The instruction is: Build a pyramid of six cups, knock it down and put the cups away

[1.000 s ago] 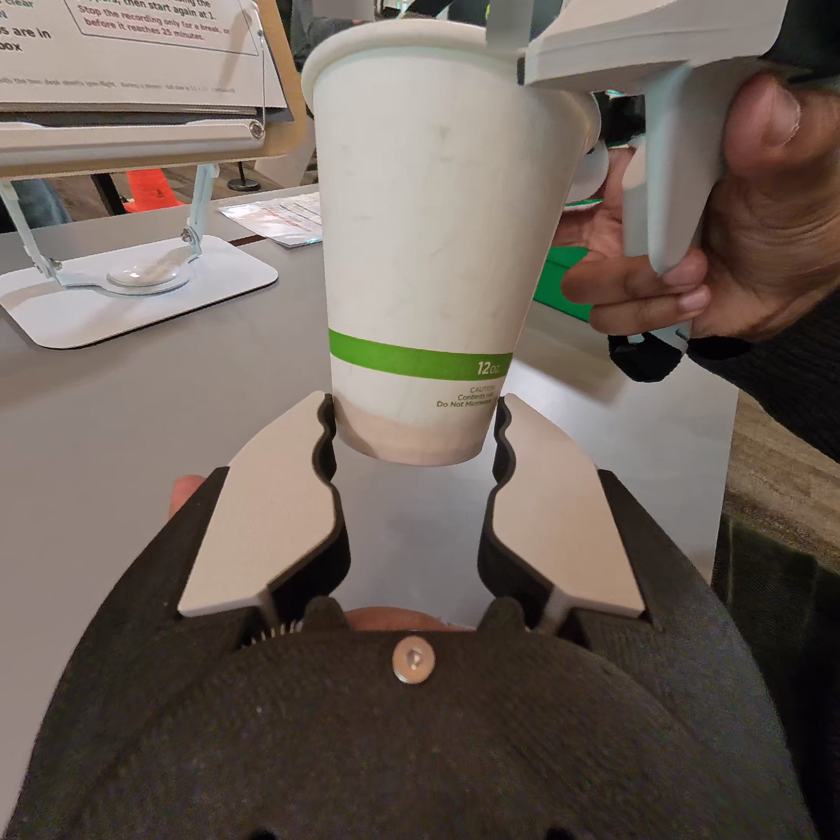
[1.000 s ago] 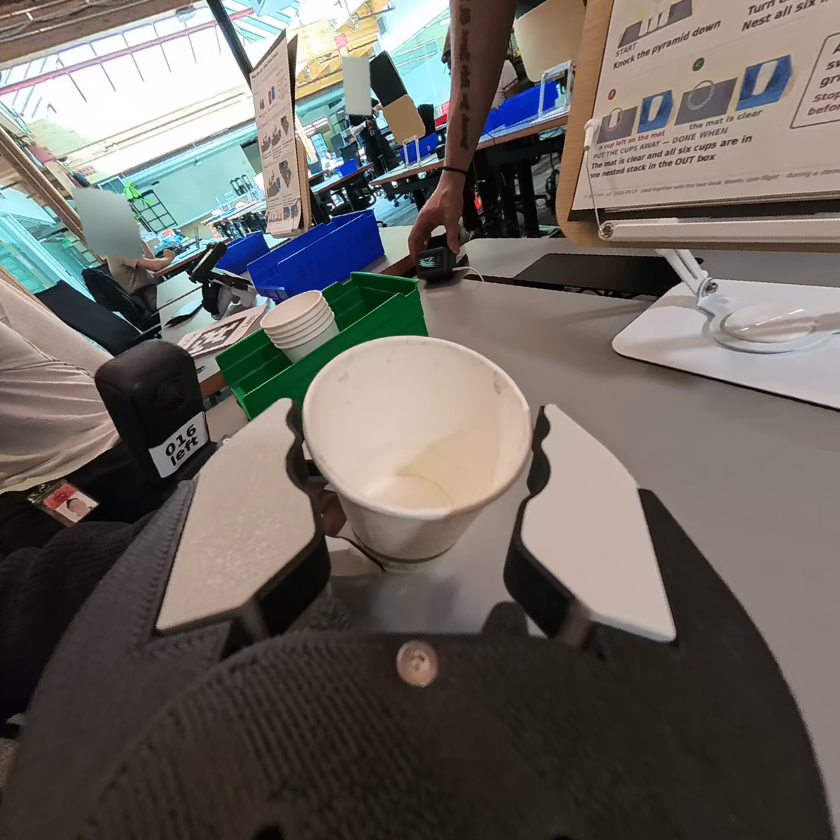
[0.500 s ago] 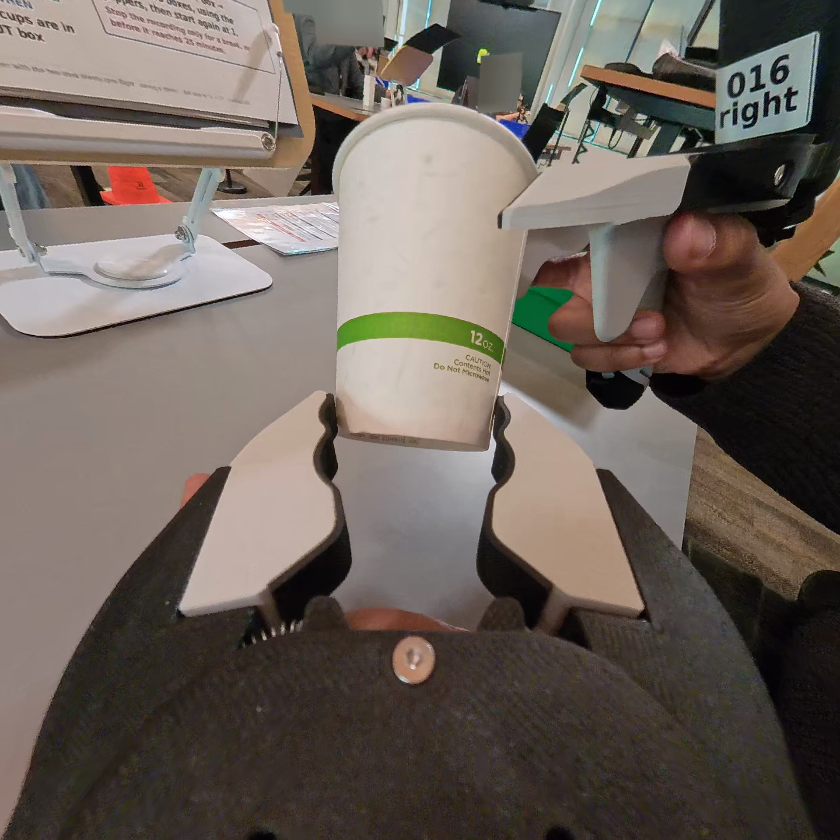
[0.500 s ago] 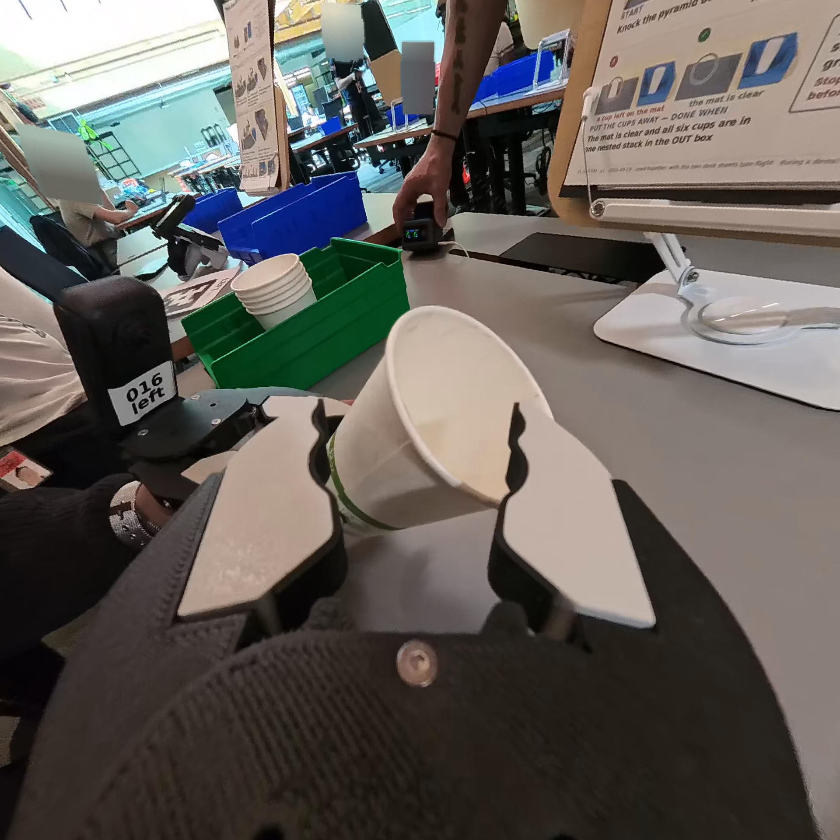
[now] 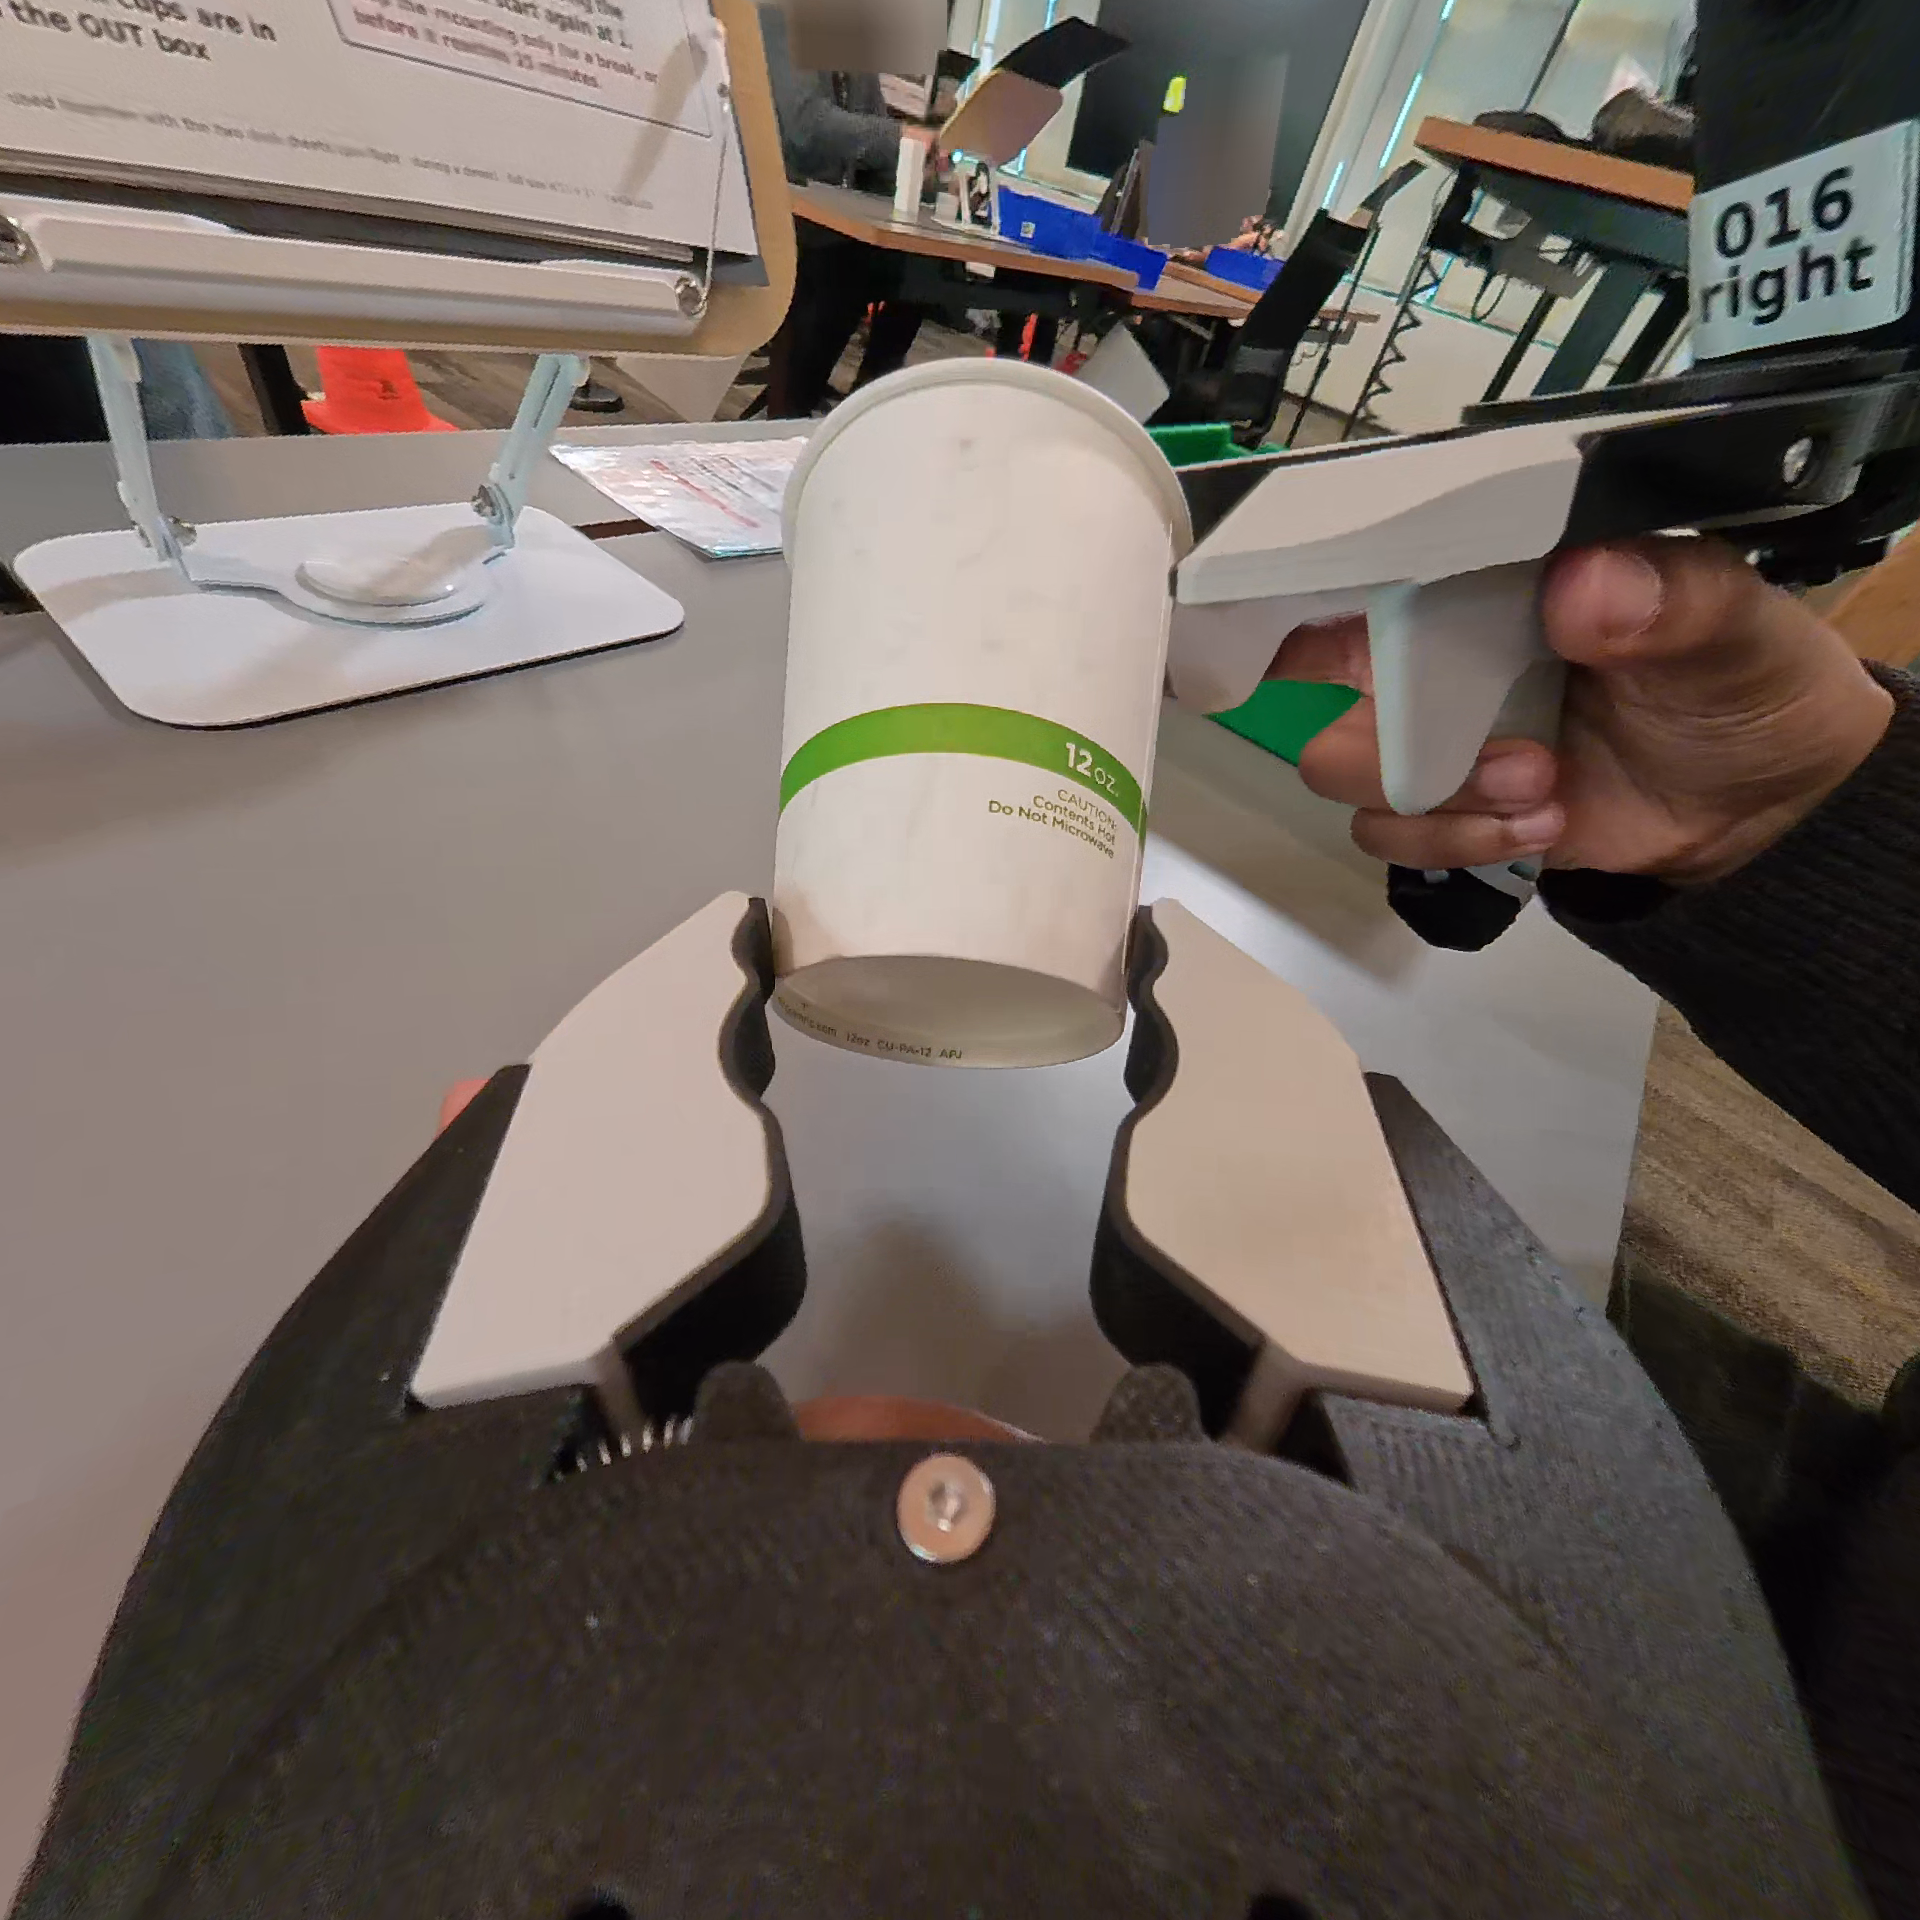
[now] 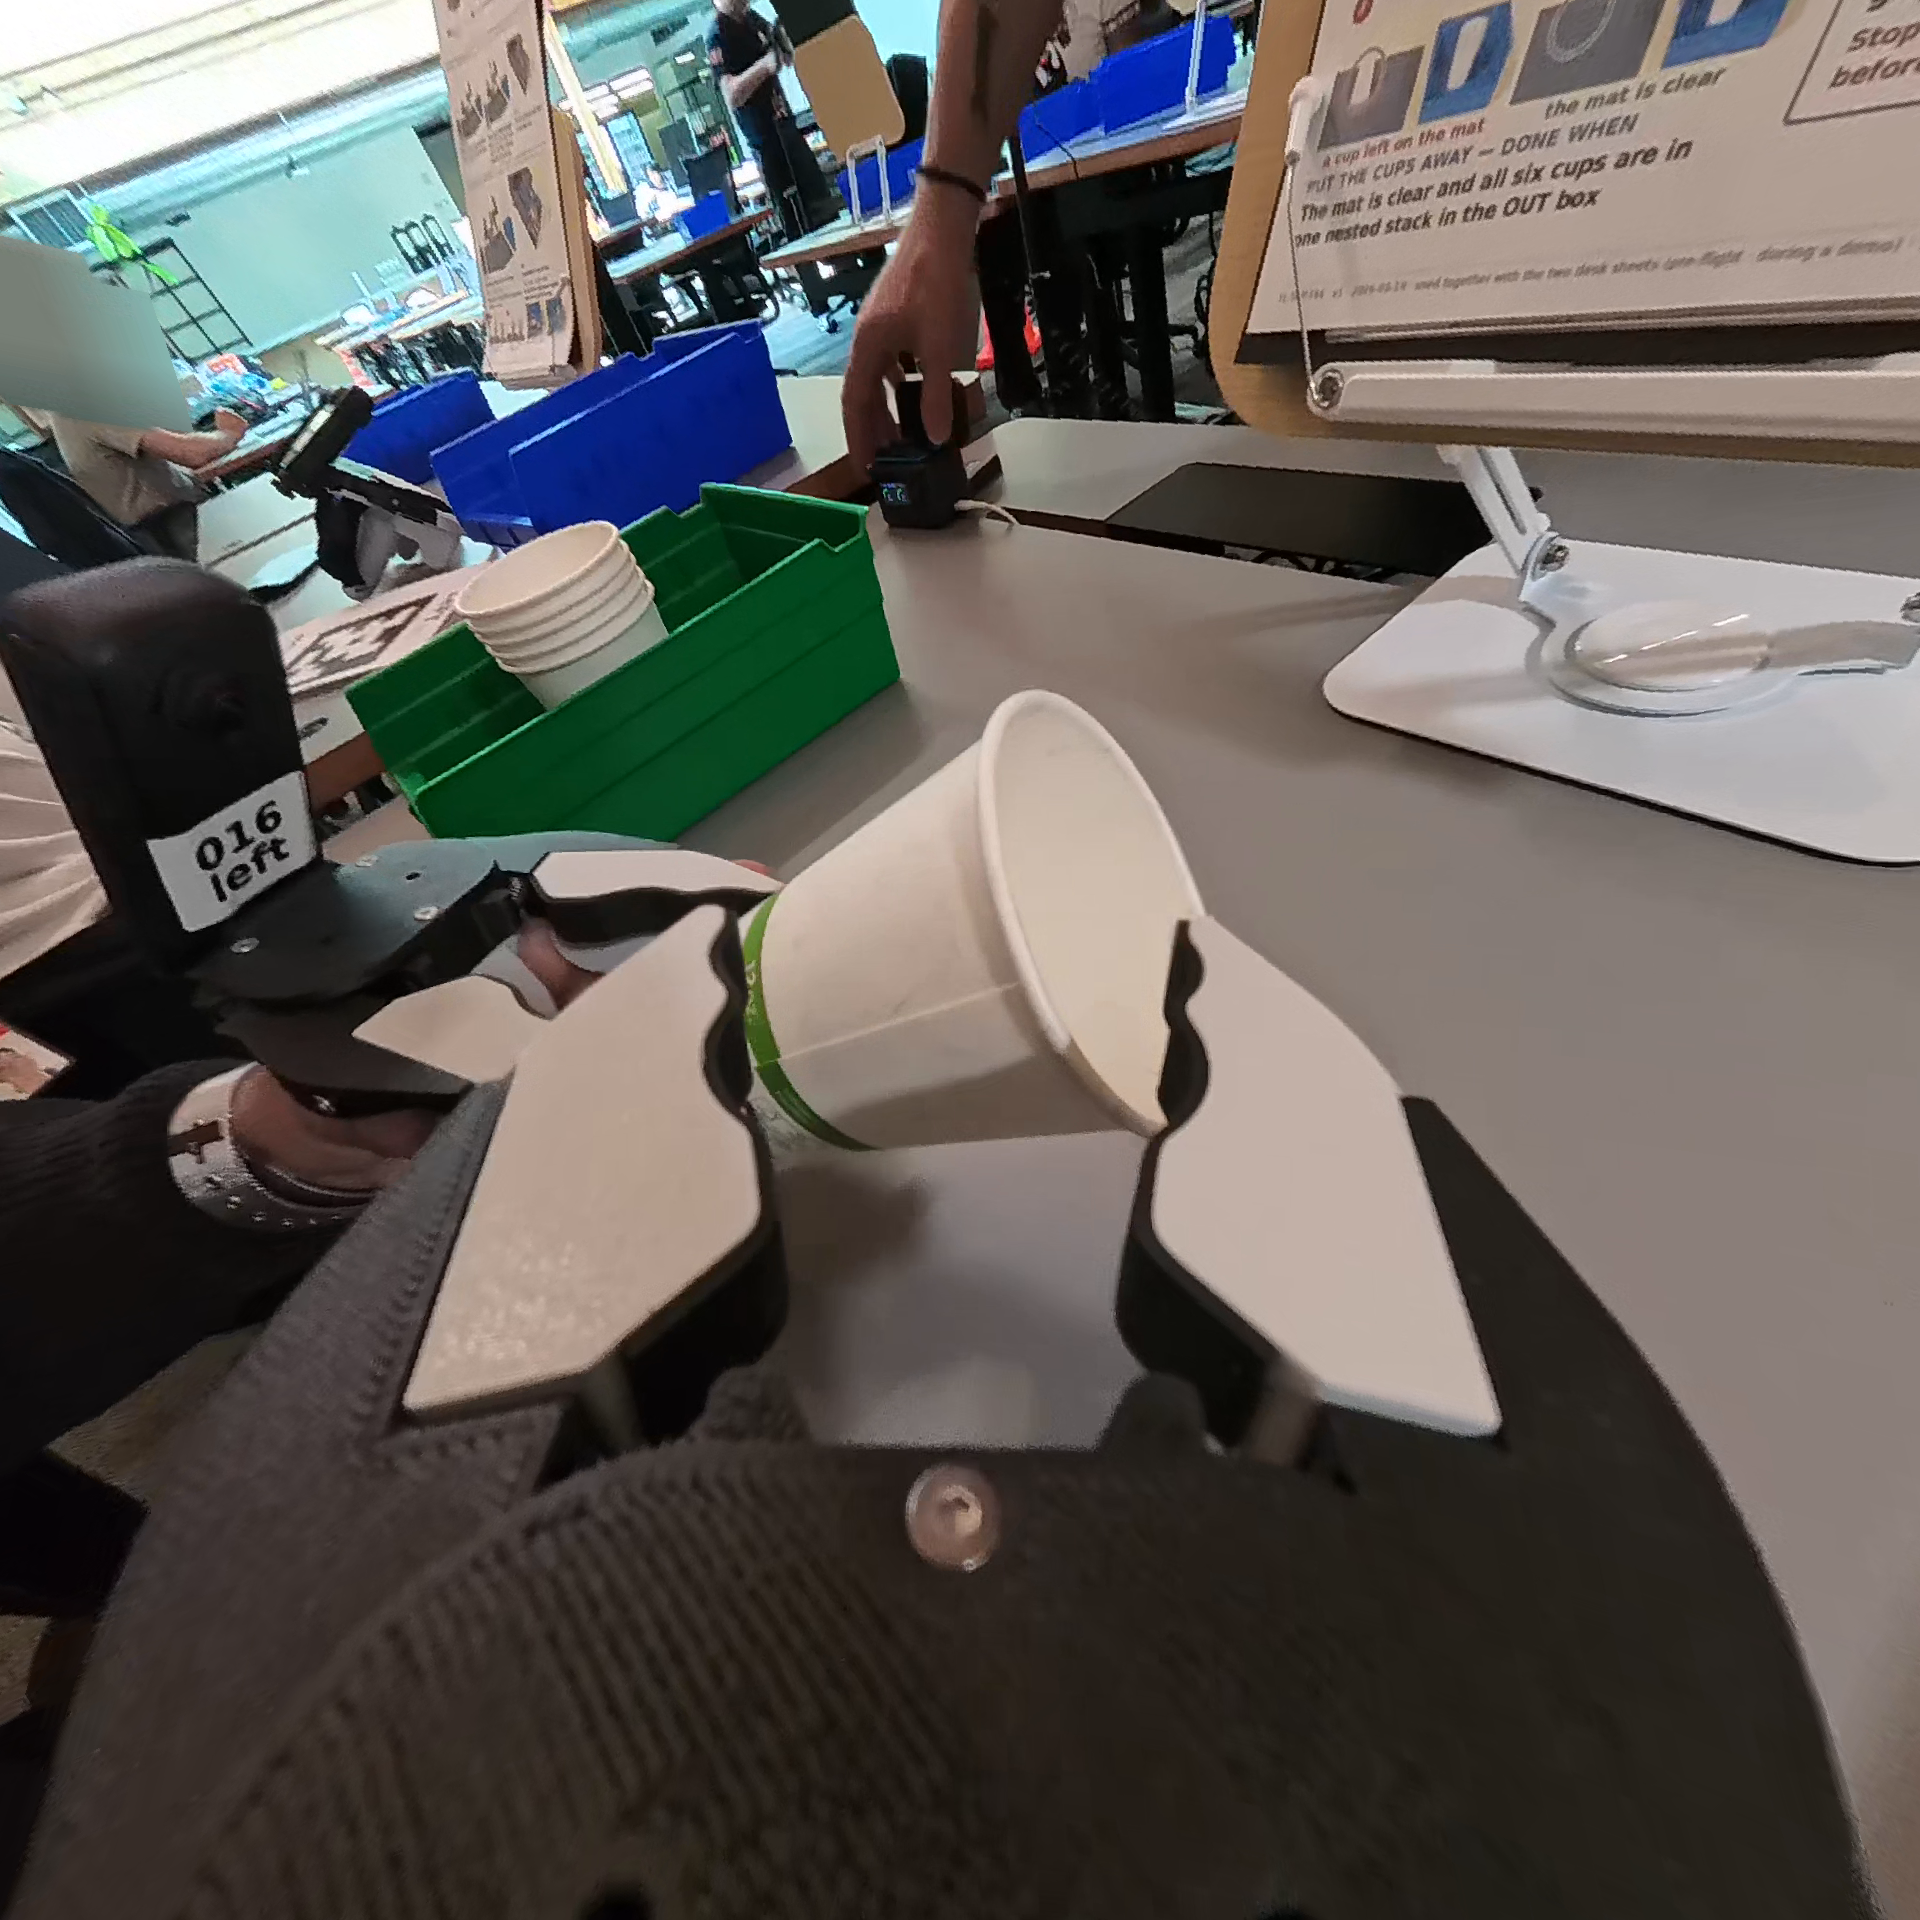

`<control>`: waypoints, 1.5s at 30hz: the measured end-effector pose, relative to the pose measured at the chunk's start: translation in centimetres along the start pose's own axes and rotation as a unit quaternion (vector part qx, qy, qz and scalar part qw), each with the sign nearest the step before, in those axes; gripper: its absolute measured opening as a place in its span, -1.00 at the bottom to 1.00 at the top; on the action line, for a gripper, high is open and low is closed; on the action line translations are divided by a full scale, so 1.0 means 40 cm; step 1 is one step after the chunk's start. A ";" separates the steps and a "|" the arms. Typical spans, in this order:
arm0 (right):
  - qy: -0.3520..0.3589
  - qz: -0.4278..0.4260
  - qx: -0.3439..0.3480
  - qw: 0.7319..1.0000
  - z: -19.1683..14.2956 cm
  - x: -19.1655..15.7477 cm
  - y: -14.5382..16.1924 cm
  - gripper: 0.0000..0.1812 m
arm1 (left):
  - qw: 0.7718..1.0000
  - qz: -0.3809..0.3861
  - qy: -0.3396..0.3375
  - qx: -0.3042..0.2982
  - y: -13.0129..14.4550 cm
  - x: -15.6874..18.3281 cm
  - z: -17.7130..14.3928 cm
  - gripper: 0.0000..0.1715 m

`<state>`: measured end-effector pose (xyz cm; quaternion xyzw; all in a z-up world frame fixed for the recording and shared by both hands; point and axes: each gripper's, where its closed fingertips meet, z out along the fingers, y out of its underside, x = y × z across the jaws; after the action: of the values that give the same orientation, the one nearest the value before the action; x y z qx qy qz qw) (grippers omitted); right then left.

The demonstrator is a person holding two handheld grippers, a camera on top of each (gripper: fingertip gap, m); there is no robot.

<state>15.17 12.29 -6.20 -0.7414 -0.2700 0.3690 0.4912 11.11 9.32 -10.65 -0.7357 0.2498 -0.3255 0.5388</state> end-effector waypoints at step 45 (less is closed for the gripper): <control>-0.005 0.023 -0.030 0.999 -0.127 0.054 0.180 -0.23 | 0.867 0.063 -0.036 -0.494 0.016 -0.198 -0.135 -0.20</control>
<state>20.81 8.58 -12.23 -0.7602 -0.2663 0.3755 0.4584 1.82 11.42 -11.82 -0.8998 0.4037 -0.0985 0.1333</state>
